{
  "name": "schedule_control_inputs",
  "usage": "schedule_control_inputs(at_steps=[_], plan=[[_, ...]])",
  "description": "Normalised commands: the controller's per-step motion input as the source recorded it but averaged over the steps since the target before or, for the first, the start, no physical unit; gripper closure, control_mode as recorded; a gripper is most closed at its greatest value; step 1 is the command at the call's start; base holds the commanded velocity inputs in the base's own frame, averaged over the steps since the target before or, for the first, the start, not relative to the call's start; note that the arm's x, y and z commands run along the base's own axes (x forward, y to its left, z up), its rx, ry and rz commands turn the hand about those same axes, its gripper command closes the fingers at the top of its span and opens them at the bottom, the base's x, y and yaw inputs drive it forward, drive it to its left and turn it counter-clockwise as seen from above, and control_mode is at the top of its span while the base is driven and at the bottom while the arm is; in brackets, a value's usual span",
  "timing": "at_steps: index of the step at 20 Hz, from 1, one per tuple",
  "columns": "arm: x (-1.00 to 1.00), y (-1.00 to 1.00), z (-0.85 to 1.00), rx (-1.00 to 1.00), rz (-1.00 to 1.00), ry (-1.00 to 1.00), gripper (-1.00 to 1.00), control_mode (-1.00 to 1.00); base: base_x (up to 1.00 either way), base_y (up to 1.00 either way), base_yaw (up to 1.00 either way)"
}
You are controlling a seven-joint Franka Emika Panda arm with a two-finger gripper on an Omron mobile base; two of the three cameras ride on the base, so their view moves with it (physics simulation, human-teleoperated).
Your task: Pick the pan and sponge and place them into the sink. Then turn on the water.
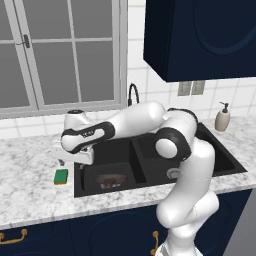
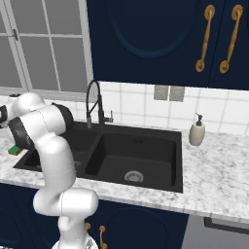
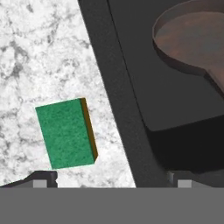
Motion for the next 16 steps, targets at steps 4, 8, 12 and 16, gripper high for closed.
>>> schedule_control_inputs(at_steps=[4,8,12,16], plan=[[0.0,0.23,-0.01,-0.07,0.0,0.0,-1.0,-1.0,0.0,0.0,0.0],[0.0,0.18,-0.11,-0.09,0.0,0.0,-1.0,-1.0,0.0,0.0,0.0],[0.0,0.16,-0.21,-0.03,0.0,0.0,-1.0,-1.0,0.0,0.0,0.0],[0.0,0.13,-0.24,0.0,0.0,-0.04,-1.0,-1.0,0.0,0.0,0.0]])
